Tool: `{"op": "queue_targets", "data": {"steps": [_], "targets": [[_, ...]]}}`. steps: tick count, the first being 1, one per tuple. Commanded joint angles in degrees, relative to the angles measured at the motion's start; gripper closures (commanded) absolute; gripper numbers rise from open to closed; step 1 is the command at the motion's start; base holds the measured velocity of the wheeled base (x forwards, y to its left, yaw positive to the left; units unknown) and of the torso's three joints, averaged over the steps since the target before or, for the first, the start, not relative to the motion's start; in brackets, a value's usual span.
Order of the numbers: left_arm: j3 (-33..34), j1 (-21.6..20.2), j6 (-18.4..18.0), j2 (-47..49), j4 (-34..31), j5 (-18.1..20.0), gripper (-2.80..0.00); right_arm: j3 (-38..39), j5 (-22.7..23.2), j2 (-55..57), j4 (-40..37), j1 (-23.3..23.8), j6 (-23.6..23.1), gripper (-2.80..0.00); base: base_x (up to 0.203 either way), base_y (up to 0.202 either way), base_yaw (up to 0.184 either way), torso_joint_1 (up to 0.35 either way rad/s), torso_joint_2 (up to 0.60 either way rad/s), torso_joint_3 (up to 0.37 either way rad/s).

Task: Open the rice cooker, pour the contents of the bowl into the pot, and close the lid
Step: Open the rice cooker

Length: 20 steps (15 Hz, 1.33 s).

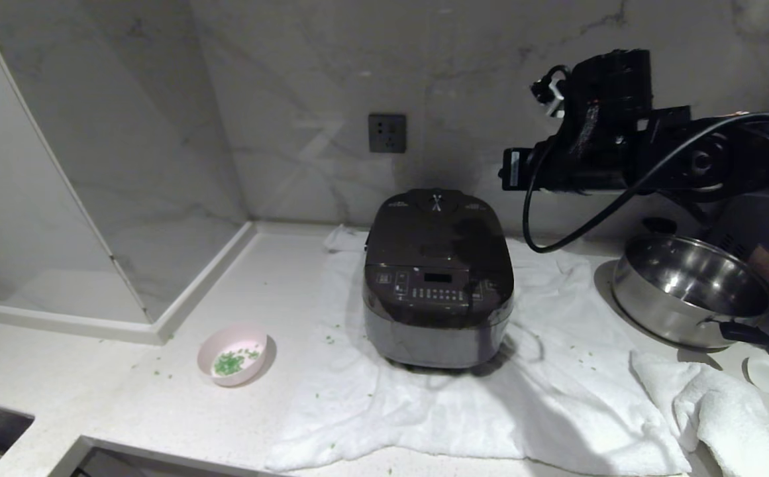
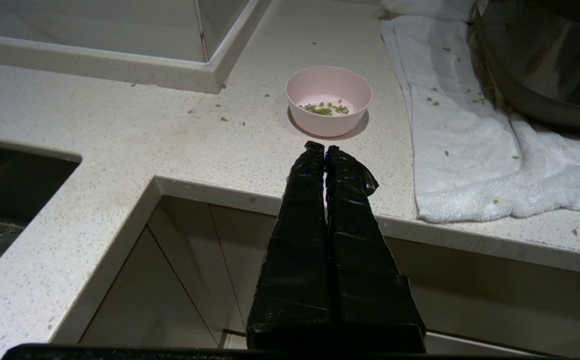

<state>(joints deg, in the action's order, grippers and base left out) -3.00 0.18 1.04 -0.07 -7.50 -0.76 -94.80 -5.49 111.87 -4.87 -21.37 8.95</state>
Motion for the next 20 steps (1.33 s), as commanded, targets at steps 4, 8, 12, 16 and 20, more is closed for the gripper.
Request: {"op": "queue_targets", "data": {"steps": [4, 8, 12, 16, 20], "targets": [[0.01, -0.01, 0.02, -0.01, -0.06, -0.03, 0.00, -2.43, -0.92, 6.29, -3.80, -6.60, 5.27, 0.00, 0.000, 0.000, 0.000, 0.000, 0.00, 0.000], [0.01, -0.01, 0.02, -0.01, -0.06, -0.03, 0.00, -2.80, -1.19, 6.08, -7.80, -9.74, 7.91, 0.00, 0.000, 0.000, 0.000, 0.000, 0.00, 0.000], [0.01, -0.01, 0.03, -0.01, -0.06, -0.03, 0.00, -1.88, -0.92, 6.19, -8.84, -9.74, 12.23, 0.00, 0.000, 0.000, 0.000, 0.000, 0.00, 0.000], [0.01, -0.01, 0.11, -0.01, -0.06, -0.03, 0.00, -2.32, -0.83, 6.68, -8.78, -9.59, 12.23, 0.00, 0.000, 0.000, 0.000, 0.000, 0.00, 0.000], [0.01, -0.01, 0.11, -0.01, -0.06, -0.03, 0.00, -2.37, 4.89, 7.16, -8.67, -7.40, 12.29, 0.00, 0.000, 0.000, 0.000, 0.000, 0.00, 0.000]]}}
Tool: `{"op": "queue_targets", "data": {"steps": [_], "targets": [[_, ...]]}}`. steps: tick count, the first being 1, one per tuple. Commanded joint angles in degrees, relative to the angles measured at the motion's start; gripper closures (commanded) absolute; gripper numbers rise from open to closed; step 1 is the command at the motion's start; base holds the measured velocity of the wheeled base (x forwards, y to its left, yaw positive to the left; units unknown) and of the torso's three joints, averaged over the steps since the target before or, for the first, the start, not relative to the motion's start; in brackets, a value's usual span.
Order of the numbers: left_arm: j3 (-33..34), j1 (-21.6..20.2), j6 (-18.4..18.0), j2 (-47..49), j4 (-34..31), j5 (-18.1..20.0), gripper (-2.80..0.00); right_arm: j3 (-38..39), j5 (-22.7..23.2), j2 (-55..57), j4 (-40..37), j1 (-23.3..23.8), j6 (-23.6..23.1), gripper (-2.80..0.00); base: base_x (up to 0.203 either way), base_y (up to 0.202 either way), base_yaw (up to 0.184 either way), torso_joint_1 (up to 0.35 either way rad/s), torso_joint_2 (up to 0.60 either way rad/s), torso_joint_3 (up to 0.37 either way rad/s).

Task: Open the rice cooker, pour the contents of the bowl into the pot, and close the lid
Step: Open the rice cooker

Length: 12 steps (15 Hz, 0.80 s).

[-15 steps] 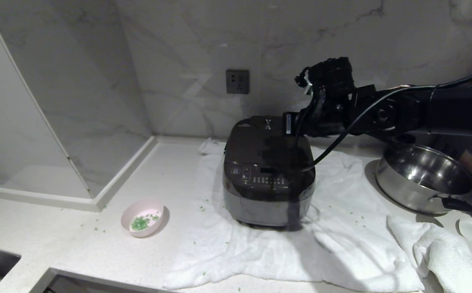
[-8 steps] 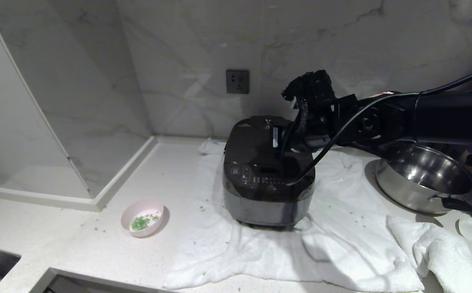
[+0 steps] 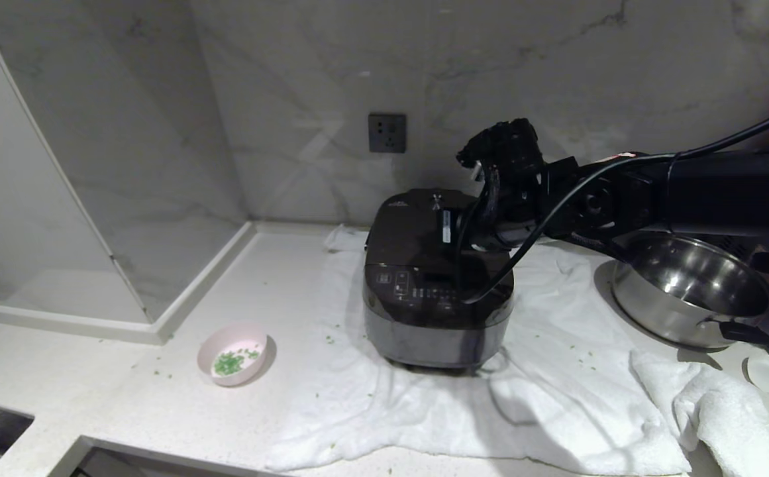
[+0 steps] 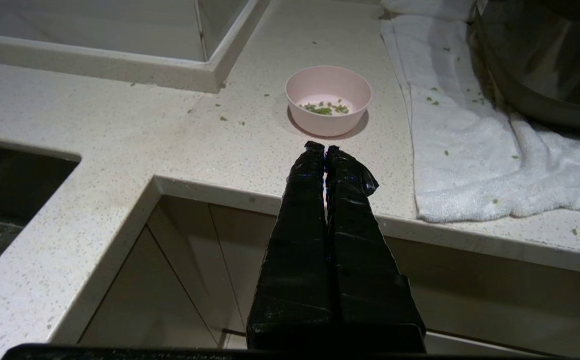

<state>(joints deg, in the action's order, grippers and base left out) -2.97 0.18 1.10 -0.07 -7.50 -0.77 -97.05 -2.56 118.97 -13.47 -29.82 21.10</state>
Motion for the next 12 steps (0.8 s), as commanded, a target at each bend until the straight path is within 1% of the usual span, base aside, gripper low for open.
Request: {"op": "queue_targets", "data": {"steps": [1, 4, 12], "targets": [[-0.01, -0.01, 0.05, -0.01, -0.06, -0.03, 0.00, -0.23, 3.27, 0.50, -0.06, 1.96, 0.16, 0.00, 0.000, 0.000, 0.000, 0.000, 0.00, 0.000], [-0.01, -0.01, 0.05, -0.01, -0.06, -0.03, 0.00, -0.16, 3.53, 1.44, -0.06, 2.57, 0.17, 0.00, 0.000, 0.000, 0.000, 0.000, 0.00, 0.000], [-0.01, -0.01, 0.22, -0.01, -0.06, -0.11, 0.00, -0.51, 4.05, 3.20, 0.11, 2.22, 0.16, 0.00, 0.000, 0.000, 0.000, 0.000, 0.00, 0.000]]}}
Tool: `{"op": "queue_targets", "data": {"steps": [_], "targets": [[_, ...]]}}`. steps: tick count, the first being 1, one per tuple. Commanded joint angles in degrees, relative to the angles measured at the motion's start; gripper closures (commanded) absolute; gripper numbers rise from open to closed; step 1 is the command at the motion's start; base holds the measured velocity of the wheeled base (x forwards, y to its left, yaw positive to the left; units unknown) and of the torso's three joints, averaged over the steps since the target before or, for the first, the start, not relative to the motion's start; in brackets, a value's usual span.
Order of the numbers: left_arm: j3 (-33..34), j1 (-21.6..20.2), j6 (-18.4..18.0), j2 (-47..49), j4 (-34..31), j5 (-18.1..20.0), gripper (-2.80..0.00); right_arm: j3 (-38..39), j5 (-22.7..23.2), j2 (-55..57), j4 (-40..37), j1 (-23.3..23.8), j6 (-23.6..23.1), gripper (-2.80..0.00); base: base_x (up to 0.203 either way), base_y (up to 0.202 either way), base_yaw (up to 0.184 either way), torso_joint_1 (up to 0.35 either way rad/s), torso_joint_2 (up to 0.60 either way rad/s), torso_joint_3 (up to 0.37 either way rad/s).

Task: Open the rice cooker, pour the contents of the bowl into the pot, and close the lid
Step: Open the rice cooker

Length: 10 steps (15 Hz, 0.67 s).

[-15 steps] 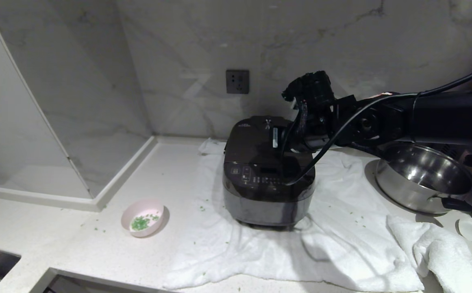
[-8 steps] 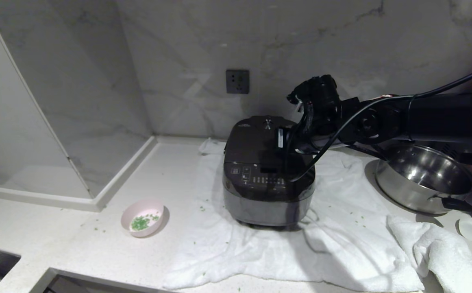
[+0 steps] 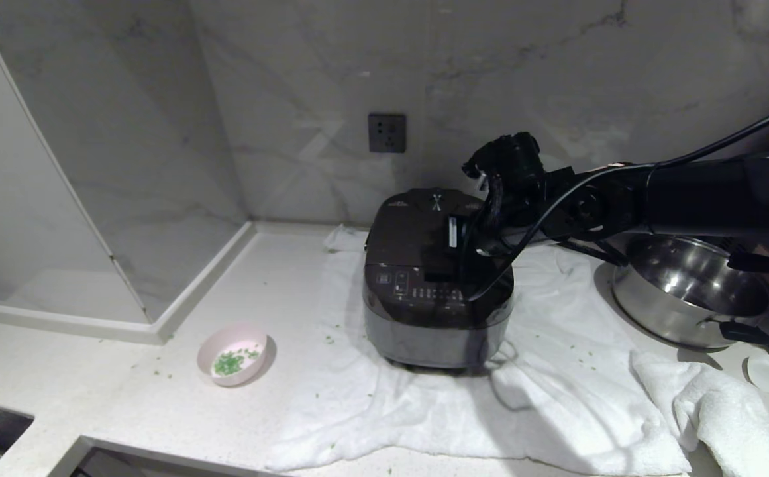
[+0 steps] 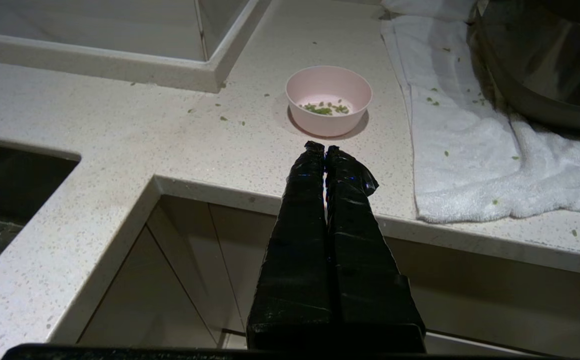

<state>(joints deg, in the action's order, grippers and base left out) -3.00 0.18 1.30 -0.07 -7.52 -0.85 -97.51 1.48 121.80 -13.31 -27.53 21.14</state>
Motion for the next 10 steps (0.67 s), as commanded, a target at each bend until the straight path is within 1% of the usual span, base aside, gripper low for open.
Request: {"op": "queue_targets", "data": {"steps": [1, 10], "targets": [[0.01, -0.01, 0.02, -0.01, -0.04, -0.03, 0.00, -0.05, 0.11, 0.46, -0.05, 0.00, 0.06, 0.00, 0.000, 0.000, 0.000, 0.000, 0.00, 0.000], [0.01, -0.01, 0.02, -0.01, -0.04, -0.03, 0.00, 0.77, 0.72, 0.99, 0.47, 0.10, 0.22, 0.00, 0.000, 0.000, 0.000, 0.000, 0.00, 0.000]]}}
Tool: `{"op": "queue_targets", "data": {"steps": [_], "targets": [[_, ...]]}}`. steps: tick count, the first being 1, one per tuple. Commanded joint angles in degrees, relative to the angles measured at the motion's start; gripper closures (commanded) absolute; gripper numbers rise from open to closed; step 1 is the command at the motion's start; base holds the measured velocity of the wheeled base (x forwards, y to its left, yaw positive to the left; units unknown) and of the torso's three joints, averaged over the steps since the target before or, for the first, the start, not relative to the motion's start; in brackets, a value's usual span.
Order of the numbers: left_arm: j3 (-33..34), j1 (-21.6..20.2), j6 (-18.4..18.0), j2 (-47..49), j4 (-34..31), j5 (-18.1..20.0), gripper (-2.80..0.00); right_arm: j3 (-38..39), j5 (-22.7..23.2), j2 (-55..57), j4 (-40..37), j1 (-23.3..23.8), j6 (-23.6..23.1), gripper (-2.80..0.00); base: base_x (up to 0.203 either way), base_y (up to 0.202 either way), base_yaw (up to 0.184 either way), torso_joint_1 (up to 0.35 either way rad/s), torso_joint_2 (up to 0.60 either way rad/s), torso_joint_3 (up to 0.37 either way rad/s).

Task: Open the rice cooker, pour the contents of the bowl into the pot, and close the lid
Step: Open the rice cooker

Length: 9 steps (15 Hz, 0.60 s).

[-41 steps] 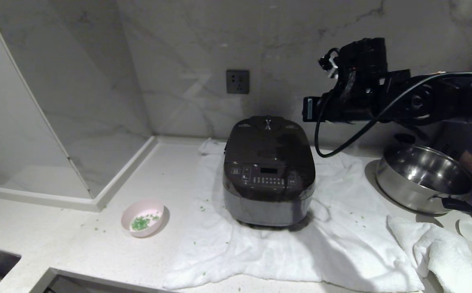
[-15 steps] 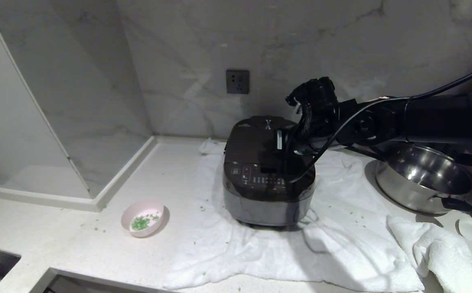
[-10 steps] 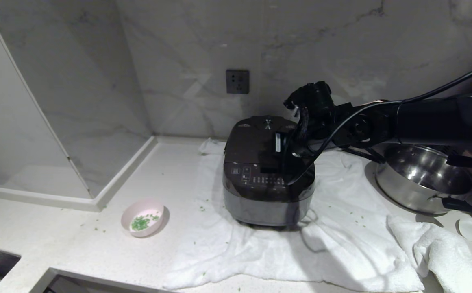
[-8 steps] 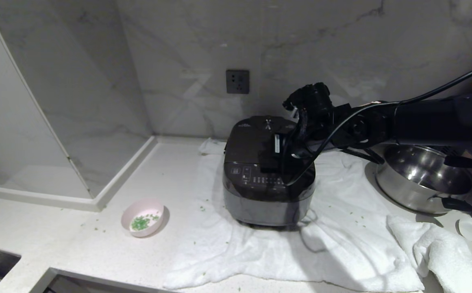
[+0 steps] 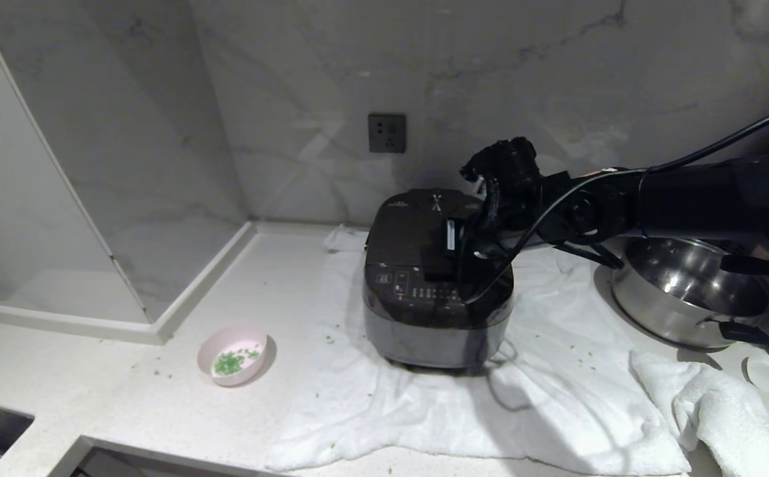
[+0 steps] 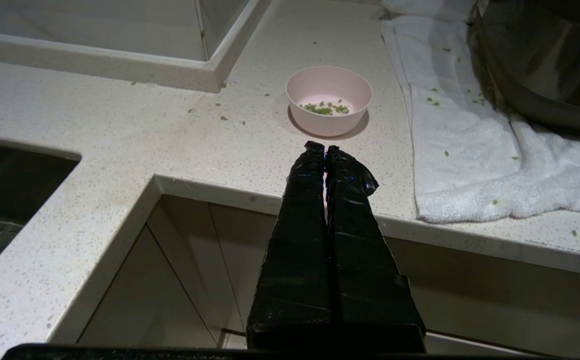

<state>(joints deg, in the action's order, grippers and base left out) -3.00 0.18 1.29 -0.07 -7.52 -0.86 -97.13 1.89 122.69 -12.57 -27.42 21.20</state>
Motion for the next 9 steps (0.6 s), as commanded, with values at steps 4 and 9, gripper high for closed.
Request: {"op": "queue_targets", "data": {"steps": [4, 9], "targets": [[0.01, -0.01, 0.03, -0.01, -0.04, -0.02, 0.00, 0.89, 1.27, 0.18, -0.26, 0.08, 0.17, 0.00, 0.000, 0.000, 0.000, 0.000, 0.00, 0.000], [0.01, -0.01, 0.03, -0.01, -0.04, -0.02, 0.00, 0.97, 1.36, 0.36, -0.26, 0.17, 0.16, 0.00, 0.000, 0.000, 0.000, 0.000, 0.00, 0.000]]}}
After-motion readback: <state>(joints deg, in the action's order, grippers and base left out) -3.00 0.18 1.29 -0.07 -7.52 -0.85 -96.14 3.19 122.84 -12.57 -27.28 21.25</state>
